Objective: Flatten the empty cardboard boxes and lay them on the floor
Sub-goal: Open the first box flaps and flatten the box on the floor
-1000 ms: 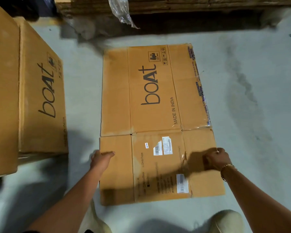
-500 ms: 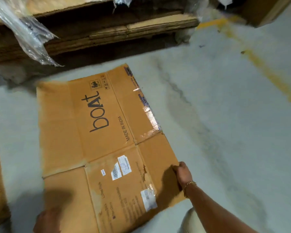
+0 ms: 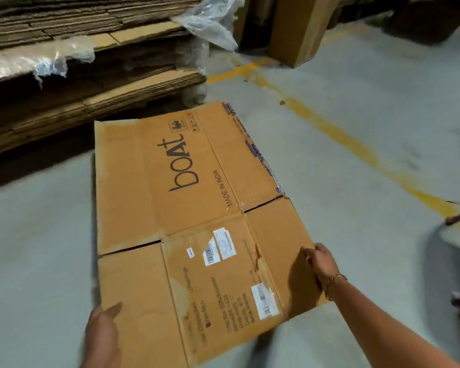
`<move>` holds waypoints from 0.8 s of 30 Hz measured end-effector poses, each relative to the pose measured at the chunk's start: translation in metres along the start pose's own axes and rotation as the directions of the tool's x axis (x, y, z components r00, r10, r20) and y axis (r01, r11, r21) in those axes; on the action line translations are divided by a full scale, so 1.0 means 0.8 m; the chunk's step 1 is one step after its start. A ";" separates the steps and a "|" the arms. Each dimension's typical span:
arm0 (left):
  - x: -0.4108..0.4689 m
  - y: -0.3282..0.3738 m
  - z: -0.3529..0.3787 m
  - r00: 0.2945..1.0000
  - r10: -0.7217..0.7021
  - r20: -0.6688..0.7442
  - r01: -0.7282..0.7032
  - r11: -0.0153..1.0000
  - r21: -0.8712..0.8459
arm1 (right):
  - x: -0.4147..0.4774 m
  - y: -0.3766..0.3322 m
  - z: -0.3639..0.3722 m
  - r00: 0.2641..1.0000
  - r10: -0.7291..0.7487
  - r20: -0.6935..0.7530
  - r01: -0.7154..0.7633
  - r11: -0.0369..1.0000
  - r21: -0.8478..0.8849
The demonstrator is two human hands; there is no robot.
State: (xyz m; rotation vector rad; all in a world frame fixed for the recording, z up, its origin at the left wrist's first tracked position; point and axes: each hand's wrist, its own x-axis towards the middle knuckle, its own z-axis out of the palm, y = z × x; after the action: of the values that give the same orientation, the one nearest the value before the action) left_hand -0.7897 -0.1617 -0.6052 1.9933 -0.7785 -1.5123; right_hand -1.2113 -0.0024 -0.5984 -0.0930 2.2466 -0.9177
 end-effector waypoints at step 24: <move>-0.077 0.036 0.238 0.776 0.030 0.630 -0.443 0.737 0.511 | -0.051 0.284 -0.076 0.817 0.534 -0.215 -0.323 0.735 0.597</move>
State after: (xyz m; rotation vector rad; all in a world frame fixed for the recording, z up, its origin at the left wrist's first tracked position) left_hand -0.9908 -0.1495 -0.5902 1.6840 -1.9859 -1.8771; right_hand -1.1768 0.2152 -0.6891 0.9147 2.0903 -1.3338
